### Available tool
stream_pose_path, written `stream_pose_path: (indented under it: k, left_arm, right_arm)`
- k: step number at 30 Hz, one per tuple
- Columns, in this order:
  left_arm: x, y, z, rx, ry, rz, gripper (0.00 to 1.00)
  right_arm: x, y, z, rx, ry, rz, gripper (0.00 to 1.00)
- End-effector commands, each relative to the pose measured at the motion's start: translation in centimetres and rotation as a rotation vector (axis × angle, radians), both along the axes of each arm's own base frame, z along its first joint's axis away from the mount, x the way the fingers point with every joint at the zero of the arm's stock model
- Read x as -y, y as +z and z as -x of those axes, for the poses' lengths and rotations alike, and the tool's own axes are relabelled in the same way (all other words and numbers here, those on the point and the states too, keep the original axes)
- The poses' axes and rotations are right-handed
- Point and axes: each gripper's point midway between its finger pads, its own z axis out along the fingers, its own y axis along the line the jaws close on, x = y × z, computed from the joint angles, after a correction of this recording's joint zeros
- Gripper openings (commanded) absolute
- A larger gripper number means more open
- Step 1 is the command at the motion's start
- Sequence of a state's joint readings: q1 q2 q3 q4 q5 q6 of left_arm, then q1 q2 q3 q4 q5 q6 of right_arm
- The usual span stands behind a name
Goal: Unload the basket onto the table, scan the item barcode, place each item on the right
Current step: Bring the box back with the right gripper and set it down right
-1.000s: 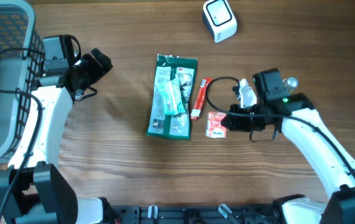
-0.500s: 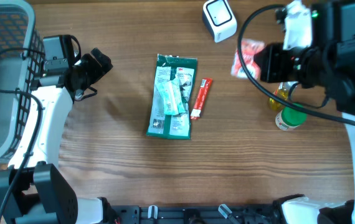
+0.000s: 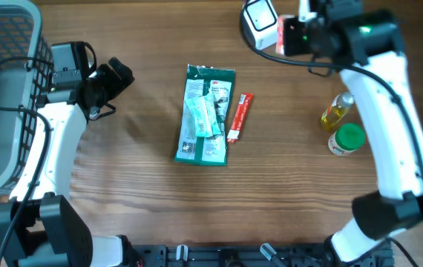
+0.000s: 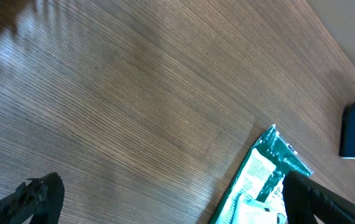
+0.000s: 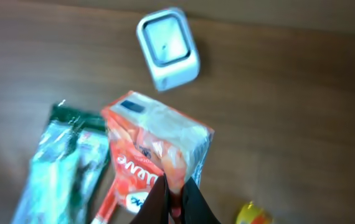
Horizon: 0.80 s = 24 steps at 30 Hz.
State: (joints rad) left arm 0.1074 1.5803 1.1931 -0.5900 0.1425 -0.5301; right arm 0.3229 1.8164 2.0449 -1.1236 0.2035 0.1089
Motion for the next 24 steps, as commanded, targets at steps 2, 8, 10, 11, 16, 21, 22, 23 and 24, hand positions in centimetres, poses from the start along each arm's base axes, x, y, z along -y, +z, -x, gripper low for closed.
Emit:
stream_pose_path:
  k: [2, 8, 10, 11, 16, 21, 22, 23, 24]
  left_arm:
    - [-0.2, 0.1, -0.2, 0.003, 0.012, 0.0, 1.0]
    - [-0.2, 0.1, -0.2, 0.003, 0.012, 0.0, 1.0]
    - [-0.2, 0.1, -0.2, 0.003, 0.012, 0.0, 1.0]
    - [-0.2, 0.1, -0.2, 0.003, 0.012, 0.0, 1.0]
    - [-0.2, 0.1, -0.2, 0.003, 0.012, 0.0, 1.0]
    - [-0.2, 0.1, -0.2, 0.003, 0.012, 0.0, 1.0]
    - [-0.2, 0.1, -0.2, 0.003, 0.012, 0.0, 1.0]
    - [-0.2, 0.1, -0.2, 0.003, 0.012, 0.0, 1.0]
    - [-0.2, 0.1, -0.2, 0.003, 0.012, 0.0, 1.0]
  right_arm:
    - [0.3, -2.2, -4.7, 0.085, -0.013, 0.329, 0.05]
    - [-2.0, -5.6, -11.3, 0.188, 0.107, 0.651, 0.04]
    - [-2.0, -6.9, -12.8, 0.188, 0.138, 0.755, 0.04]
    - [-1.8, -7.6, -13.6, 0.19, 0.142, 0.815, 0.04]
    - [-2.8, -11.0, -16.3, 0.184, 0.259, 0.98, 0.04]
    - [-3.5, -14.1, -17.4, 0.156, 0.348, 1.057, 0.04]
    - [-3.5, -14.8, -17.5, 0.146, 0.36, 1.07, 0.04]
    - [-3.3, -15.2, -17.6, 0.141, 0.362, 1.074, 0.04]
    - [-3.0, -15.4, -17.9, 0.143, 0.346, 1.077, 0.04]
